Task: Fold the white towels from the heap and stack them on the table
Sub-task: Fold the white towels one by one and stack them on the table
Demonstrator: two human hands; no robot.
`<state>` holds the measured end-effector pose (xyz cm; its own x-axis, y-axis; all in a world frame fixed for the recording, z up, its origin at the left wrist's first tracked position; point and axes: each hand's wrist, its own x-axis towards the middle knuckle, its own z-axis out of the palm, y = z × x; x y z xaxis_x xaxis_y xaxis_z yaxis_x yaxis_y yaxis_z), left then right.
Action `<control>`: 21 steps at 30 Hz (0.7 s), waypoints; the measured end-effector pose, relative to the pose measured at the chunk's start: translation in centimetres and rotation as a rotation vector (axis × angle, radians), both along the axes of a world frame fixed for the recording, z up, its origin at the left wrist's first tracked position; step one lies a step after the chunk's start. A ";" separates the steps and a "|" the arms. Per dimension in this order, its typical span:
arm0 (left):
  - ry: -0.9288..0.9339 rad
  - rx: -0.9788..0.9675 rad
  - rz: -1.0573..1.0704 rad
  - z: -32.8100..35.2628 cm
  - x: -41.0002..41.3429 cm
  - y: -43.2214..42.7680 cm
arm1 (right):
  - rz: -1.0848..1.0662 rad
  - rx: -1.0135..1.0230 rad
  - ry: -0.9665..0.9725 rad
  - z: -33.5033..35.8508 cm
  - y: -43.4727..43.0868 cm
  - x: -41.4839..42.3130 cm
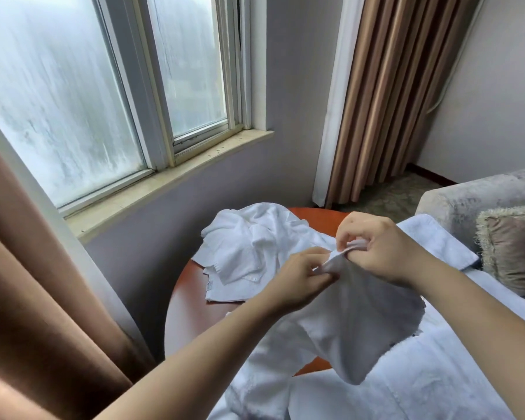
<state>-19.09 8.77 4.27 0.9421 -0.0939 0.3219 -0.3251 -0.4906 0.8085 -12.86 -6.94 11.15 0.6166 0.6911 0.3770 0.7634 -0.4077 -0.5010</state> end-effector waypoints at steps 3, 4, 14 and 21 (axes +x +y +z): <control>-0.053 -0.014 0.037 -0.2 0.1 0.4 | -0.038 -0.060 0.055 -0.1 -0.7 0.3; -0.069 -0.011 0.043 -0.2 0.0 0.5 | -0.050 -0.088 0.064 -0.1 -0.8 0.4; -0.144 -0.028 0.090 -0.2 -0.8 0.4 | -0.144 -0.418 0.158 0.6 -1.1 0.0; -0.206 -0.038 0.118 -0.3 -1.3 0.5 | -0.246 -0.340 0.118 0.9 -0.4 -0.9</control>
